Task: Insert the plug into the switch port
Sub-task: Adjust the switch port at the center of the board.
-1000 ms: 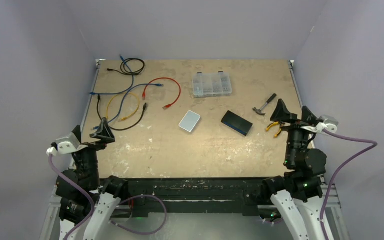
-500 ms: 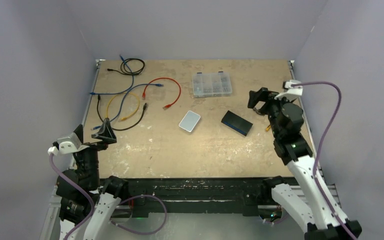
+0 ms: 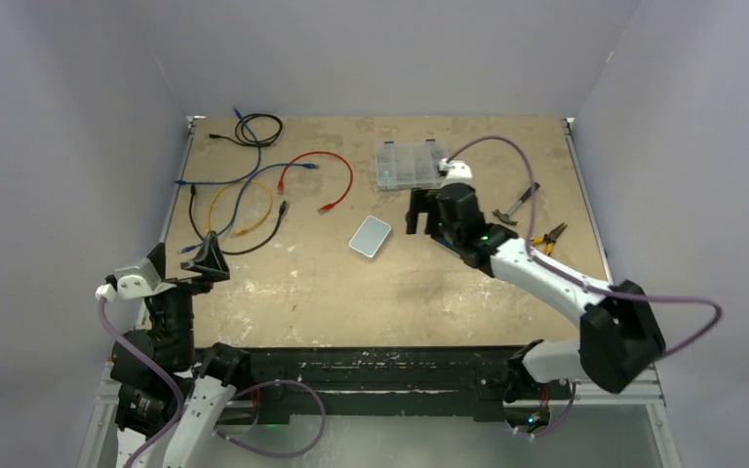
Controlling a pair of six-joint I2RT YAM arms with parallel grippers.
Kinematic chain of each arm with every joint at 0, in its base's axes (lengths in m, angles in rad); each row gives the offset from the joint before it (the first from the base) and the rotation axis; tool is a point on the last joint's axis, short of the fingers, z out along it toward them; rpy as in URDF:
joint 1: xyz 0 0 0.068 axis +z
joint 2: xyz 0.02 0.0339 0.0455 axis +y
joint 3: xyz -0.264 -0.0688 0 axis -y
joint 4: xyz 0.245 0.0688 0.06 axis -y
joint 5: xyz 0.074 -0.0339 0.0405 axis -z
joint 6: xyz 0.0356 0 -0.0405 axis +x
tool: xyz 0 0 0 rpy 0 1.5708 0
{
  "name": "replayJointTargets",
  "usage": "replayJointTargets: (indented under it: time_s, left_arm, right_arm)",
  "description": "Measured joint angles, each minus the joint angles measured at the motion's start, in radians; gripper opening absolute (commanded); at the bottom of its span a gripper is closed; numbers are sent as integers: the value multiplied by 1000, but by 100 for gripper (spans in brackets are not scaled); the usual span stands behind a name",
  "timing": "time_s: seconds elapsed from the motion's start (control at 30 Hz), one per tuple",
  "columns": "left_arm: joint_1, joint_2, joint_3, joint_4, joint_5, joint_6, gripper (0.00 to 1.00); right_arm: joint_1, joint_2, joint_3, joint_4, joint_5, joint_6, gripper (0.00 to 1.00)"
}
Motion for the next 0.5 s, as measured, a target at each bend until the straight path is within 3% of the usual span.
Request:
replayJointTargets:
  time_s: [0.27,0.5]
  left_arm:
    - [-1,0,0,-8,-1,-2,99]
    - [-9,0,0,-16,-1,-8,99]
  right_arm:
    - [291,365,282,-29,289,95,99]
    - [436,707,565,-118,457,109,99]
